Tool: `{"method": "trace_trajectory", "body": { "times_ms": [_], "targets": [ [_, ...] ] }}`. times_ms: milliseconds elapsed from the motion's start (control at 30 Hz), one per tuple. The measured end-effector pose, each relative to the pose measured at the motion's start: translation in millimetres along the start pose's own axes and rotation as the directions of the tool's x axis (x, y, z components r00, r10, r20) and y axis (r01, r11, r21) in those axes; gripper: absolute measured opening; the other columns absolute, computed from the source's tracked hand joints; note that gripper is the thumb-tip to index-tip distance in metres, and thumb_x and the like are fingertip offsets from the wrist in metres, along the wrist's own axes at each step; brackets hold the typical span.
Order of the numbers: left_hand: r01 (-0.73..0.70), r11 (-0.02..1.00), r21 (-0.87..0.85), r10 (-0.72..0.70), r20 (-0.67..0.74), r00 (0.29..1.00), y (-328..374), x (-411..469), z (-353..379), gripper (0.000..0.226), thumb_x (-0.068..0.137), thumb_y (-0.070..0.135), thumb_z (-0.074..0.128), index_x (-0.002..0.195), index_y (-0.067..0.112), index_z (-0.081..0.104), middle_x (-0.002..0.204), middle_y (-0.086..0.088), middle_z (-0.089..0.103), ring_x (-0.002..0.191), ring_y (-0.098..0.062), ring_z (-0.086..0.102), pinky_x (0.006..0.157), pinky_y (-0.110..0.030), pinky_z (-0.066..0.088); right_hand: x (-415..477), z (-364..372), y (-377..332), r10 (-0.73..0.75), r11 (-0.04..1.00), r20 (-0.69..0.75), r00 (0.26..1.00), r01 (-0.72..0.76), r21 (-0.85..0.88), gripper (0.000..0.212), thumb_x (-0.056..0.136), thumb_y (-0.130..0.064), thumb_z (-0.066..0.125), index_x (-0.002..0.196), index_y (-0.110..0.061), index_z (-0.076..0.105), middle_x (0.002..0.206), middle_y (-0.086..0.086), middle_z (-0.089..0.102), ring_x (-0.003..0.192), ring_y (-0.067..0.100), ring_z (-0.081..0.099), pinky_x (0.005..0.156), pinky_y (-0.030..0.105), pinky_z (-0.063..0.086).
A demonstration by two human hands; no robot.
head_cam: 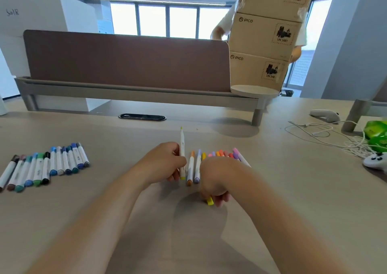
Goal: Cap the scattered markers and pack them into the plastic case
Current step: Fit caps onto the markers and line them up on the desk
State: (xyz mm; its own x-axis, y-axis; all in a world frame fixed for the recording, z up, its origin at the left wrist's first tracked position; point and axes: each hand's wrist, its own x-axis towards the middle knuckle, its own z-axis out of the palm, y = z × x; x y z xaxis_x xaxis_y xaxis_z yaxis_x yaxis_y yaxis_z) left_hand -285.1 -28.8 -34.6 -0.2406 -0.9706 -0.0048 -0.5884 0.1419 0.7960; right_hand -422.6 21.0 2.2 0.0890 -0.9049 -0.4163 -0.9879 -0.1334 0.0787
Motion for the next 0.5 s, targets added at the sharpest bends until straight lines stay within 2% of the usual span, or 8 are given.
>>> {"method": "trace_trajectory", "body": {
  "times_ms": [100, 200, 267, 367, 433, 500],
  "targets": [
    [-0.019, 1.0, 0.0, 0.019, -0.011, 1.0, -1, 1, -3, 0.015, 0.092, 0.017, 0.054, 0.094, 0.004, 0.06, 0.081, -0.013, 0.073, 0.063, -0.02, 0.068, 0.064, -0.038, 0.056, -7, -7, 5, -0.005, 0.997, -0.044, 0.999, 0.009, 0.082, 0.036, 0.093, -0.028, 0.058, 0.06, -0.013, 0.054, 0.075, 0.004, 0.069, 0.063, 0.017, 0.058, 0.07, 0.028, 0.051],
    [-0.026, 1.0, 0.002, 0.026, -0.036, 0.999, -3, 2, -5, 0.016, 0.095, 0.025, 0.057, 0.091, 0.011, 0.062, 0.083, -0.009, 0.072, 0.076, -0.026, 0.07, 0.076, -0.041, 0.058, 0, -14, 22, 0.103, 0.942, -0.259, 0.96, -0.011, 0.335, 0.04, 0.095, -0.034, 0.052, 0.063, -0.01, 0.058, 0.057, 0.002, 0.064, 0.05, 0.015, 0.057, 0.056, 0.026, 0.048],
    [-0.042, 0.999, 0.019, 0.043, -0.032, 0.999, -4, 2, -5, 0.015, 0.094, 0.026, 0.058, 0.088, 0.013, 0.063, 0.084, -0.009, 0.071, 0.081, -0.027, 0.07, 0.082, -0.044, 0.059, 13, -13, 32, 0.179, 0.877, -0.375, 0.91, 0.026, 0.48, 0.036, 0.096, -0.03, 0.051, 0.068, -0.008, 0.059, 0.056, 0.003, 0.065, 0.048, 0.017, 0.06, 0.055, 0.027, 0.05],
    [-0.062, 0.998, 0.011, 0.062, 0.016, 0.998, -7, 1, -3, 0.011, 0.091, 0.024, 0.063, 0.085, 0.016, 0.067, 0.08, -0.008, 0.069, 0.08, -0.028, 0.069, 0.083, -0.049, 0.058, 26, -9, 39, 0.2, 0.771, -0.435, 0.878, 0.134, 0.623, 0.024, 0.093, -0.021, 0.057, 0.078, -0.004, 0.064, 0.066, 0.007, 0.072, 0.06, 0.021, 0.07, 0.062, 0.034, 0.06],
    [-0.071, 0.997, -0.005, 0.071, 0.036, 0.997, -9, 0, -2, 0.009, 0.09, 0.024, 0.065, 0.083, 0.02, 0.069, 0.074, -0.007, 0.067, 0.073, -0.025, 0.067, 0.08, -0.051, 0.058, 30, -7, 43, 0.172, 0.731, -0.485, 0.858, 0.218, 0.646, 0.019, 0.093, -0.022, 0.062, 0.079, -0.009, 0.063, 0.066, 0.004, 0.072, 0.053, 0.013, 0.067, 0.055, 0.027, 0.054],
    [-0.068, 0.998, -0.008, 0.069, 0.036, 0.997, -10, 0, -3, 0.007, 0.09, 0.025, 0.066, 0.086, 0.023, 0.071, 0.074, -0.008, 0.067, 0.072, -0.025, 0.068, 0.08, -0.051, 0.058, 32, -6, 47, 0.168, 0.694, -0.564, 0.809, 0.309, 0.651, 0.014, 0.093, -0.025, 0.066, 0.083, -0.015, 0.063, 0.069, 0.0, 0.071, 0.052, 0.008, 0.061, 0.057, 0.024, 0.051]
  ]
}}
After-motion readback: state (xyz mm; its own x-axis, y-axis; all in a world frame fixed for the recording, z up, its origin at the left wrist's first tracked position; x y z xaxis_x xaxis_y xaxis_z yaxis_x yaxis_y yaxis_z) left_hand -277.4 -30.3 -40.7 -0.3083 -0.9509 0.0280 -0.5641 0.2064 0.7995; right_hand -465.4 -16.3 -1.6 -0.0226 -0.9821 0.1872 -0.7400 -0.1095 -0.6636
